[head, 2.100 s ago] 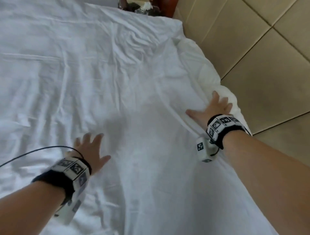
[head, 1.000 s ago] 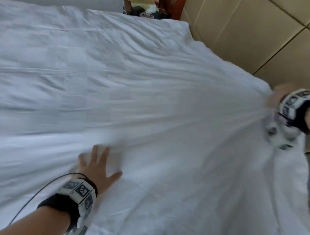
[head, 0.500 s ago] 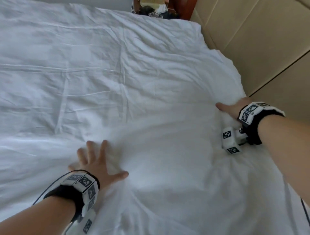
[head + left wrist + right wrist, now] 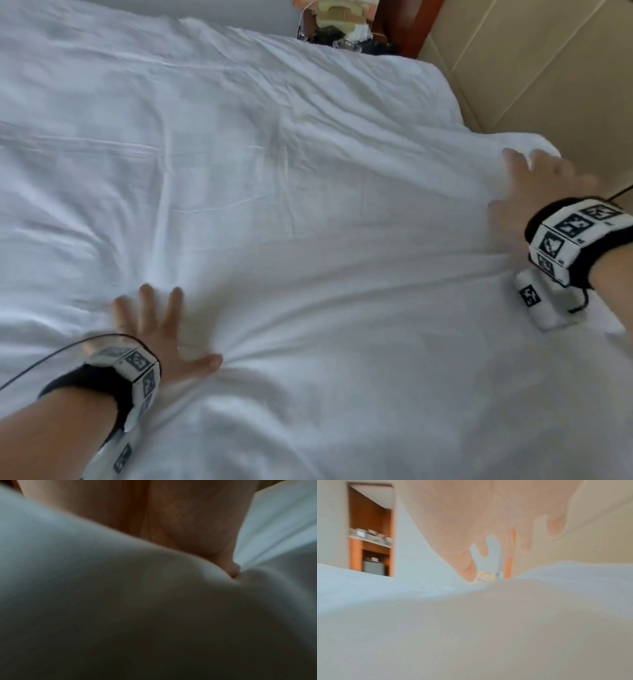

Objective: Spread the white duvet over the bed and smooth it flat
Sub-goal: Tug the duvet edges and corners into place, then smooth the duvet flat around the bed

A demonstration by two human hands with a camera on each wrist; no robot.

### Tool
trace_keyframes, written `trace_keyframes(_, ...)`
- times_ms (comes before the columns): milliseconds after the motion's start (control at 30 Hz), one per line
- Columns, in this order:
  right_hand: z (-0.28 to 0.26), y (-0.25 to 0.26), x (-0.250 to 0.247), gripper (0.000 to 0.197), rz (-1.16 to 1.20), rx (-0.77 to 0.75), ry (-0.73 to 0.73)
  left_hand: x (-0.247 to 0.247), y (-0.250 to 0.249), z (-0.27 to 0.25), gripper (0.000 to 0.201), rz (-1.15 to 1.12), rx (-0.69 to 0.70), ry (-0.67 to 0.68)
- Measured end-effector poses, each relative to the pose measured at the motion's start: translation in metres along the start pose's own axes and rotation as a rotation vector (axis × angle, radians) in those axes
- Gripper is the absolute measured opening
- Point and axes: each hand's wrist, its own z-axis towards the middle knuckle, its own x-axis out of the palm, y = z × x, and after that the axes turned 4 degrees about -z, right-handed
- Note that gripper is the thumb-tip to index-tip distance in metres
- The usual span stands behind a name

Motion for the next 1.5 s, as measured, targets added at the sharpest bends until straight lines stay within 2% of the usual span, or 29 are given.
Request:
trace_keyframes(67, 0.008, 0.043, -0.009, 0.074, 0.101, -0.198, 0.017, 0.010, 0.002, 0.002, 0.135, 0.019, -0.022, 0.017)
trace_keyframes(100, 0.008, 0.065, -0.004, 0.077, 0.148, -0.321, 0.085, 0.013, 0.004, 0.004, 0.135, 0.016, -0.033, 0.031)
trace_keyframes(133, 0.012, 0.071, 0.009, 0.082, 0.149, -0.379, 0.186, 0.013, 0.004, 0.006, 0.136, 0.005, -0.034, 0.037)
trace_keyframes(167, 0.015, 0.067, 0.028, 0.089, 0.120, -0.367, 0.269, 0.014, 0.006, 0.008, 0.137, -0.003, -0.030, 0.040)
trace_keyframes(267, 0.040, 0.001, 0.085, 0.123, 0.119, 0.011, 0.436, 0.016, 0.009, 0.014, 0.138, -0.022, -0.007, 0.038)
trace_keyframes(300, 0.061, -0.024, 0.110, 0.132, 0.135, 0.086, 0.485, 0.016, 0.008, 0.015, 0.138, -0.026, -0.006, 0.040)
trace_keyframes(333, 0.079, -0.038, 0.128, 0.132, 0.107, 0.078, 0.520, 0.016, 0.010, 0.015, 0.139, -0.028, -0.010, 0.053)
trace_keyframes(367, 0.087, -0.042, 0.127, 0.122, 0.093, 0.087, 0.557, 0.016, 0.008, 0.016, 0.139, -0.029, -0.009, 0.053)
trace_keyframes(400, 0.081, -0.026, 0.111, 0.104, 0.068, 0.080, 0.554, 0.016, 0.008, 0.018, 0.139, -0.028, -0.008, 0.053)
trace_keyframes(467, 0.033, 0.039, 0.054, 0.058, -0.015, 0.027, 0.461, 0.016, 0.010, 0.021, 0.139, -0.023, -0.009, 0.051)
trace_keyframes(533, -0.005, 0.092, 0.028, 0.042, -0.036, -0.048, 0.357, 0.016, 0.010, 0.023, 0.140, -0.026, -0.002, 0.035)
trace_keyframes(567, -0.021, 0.117, 0.027, 0.038, -0.047, -0.133, 0.356, 0.015, 0.011, 0.023, 0.141, -0.026, 0.007, 0.023)
trace_keyframes(600, -0.032, 0.142, 0.033, 0.041, -0.060, -0.203, 0.347, 0.015, 0.013, 0.021, 0.141, -0.024, 0.020, 0.013)
trace_keyframes(633, -0.045, 0.160, 0.034, 0.053, -0.047, -0.249, 0.333, 0.014, 0.014, 0.019, 0.140, -0.025, 0.035, 0.007)
trace_keyframes(700, -0.085, 0.203, 0.036, 0.089, 0.031, -0.338, 0.390, 0.014, 0.018, 0.011, 0.134, -0.027, 0.070, -0.005)
trace_keyframes(733, -0.112, 0.229, 0.037, 0.100, 0.075, -0.390, 0.422, 0.014, 0.020, 0.007, 0.130, -0.018, 0.088, -0.012)
trace_keyframes(833, -0.230, 0.300, 0.036, 0.094, 0.037, -0.574, 0.509, 0.026, 0.044, -0.015, 0.115, 0.043, 0.143, -0.004)
trace_keyframes(900, -0.292, 0.324, 0.043, 0.088, 0.034, -0.584, 0.607, 0.042, 0.065, -0.034, 0.103, 0.105, 0.189, 0.021)
trace_keyframes(1000, -0.348, 0.336, 0.040, 0.087, 0.063, -0.678, 0.622, 0.060, 0.117, -0.065, 0.097, 0.128, 0.192, 0.044)
trace_keyframes(1100, -0.391, 0.331, 0.032, 0.089, 0.004, -0.829, 0.644, 0.069, 0.172, -0.093, 0.102, 0.080, 0.156, 0.076)
trace_keyframes(1200, -0.414, 0.329, 0.025, 0.090, -0.024, -0.883, 0.665, 0.078, 0.236, -0.119, 0.104, 0.003, 0.111, 0.054)
trace_keyframes(1300, -0.412, 0.338, 0.004, 0.083, 0.030, -0.827, 0.668, 0.075, 0.317, -0.129, 0.099, -0.066, 0.022, -0.005)
trace_keyframes(1400, -0.415, 0.359, -0.010, 0.082, 0.093, -0.732, 0.668, 0.054, 0.419, -0.129, 0.096, -0.116, -0.164, -0.138)
trace_keyframes(1433, -0.422, 0.374, -0.016, 0.083, 0.104, -0.701, 0.677, 0.054, 0.462, -0.131, 0.095, -0.135, -0.246, -0.147)
trace_keyframes(1500, -0.435, 0.414, -0.029, 0.067, 0.208, -0.621, 0.612, 0.067, 0.541, -0.142, 0.098, -0.136, -0.350, -0.070)
